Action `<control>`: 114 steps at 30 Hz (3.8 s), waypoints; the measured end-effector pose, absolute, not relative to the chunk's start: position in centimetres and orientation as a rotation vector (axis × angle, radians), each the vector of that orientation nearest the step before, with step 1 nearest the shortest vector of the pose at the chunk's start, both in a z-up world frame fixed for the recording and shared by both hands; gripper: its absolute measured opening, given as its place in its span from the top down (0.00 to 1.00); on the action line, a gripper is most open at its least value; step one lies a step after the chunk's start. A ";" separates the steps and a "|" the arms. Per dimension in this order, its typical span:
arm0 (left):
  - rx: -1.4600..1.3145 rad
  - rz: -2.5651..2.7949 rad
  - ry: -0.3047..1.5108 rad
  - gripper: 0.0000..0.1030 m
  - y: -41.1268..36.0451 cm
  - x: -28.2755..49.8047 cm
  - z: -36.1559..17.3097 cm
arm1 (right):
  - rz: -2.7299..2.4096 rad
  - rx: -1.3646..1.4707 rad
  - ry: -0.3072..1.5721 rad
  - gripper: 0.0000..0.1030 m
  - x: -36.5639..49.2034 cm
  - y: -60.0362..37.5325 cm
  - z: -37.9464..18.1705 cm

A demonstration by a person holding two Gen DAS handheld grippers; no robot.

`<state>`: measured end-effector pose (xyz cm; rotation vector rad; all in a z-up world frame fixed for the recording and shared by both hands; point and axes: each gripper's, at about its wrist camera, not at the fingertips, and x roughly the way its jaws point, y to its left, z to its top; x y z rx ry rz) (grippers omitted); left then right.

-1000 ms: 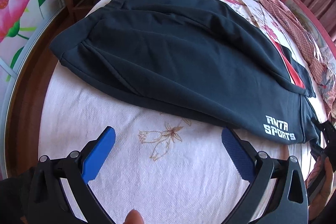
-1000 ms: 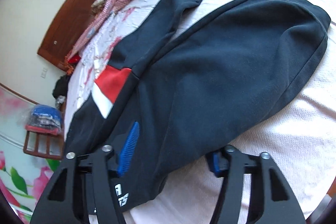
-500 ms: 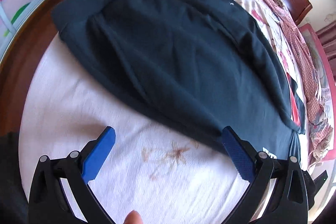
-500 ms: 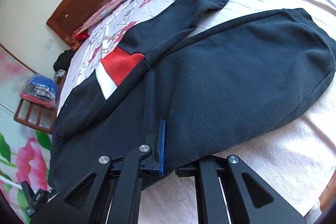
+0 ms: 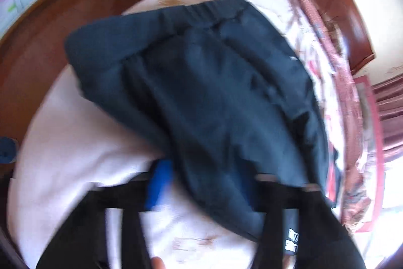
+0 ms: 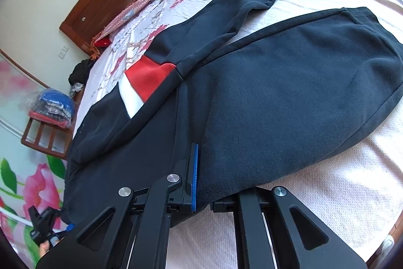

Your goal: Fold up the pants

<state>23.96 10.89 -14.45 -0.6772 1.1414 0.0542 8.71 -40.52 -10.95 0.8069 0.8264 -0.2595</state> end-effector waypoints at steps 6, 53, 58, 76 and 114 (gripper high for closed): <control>-0.590 0.063 1.129 0.89 10.9 23.7 -14.4 | -0.236 0.812 0.815 0.96 8.5 -40.7 -10.9; -0.101 0.071 0.961 0.51 8.4 2.8 -4.2 | -0.138 0.844 0.950 0.75 -6.4 -40.5 -11.4; -0.017 -0.064 0.915 0.50 4.4 1.8 -2.7 | -0.238 0.894 0.893 0.66 -9.7 -43.1 -10.3; 0.083 -0.288 0.914 0.24 -6.4 3.1 -0.9 | -0.472 0.846 0.843 0.66 -7.5 -51.2 -11.5; 0.016 -0.167 0.950 0.08 -0.5 6.4 -1.3 | -0.842 0.766 0.828 0.52 -10.9 -54.7 -9.0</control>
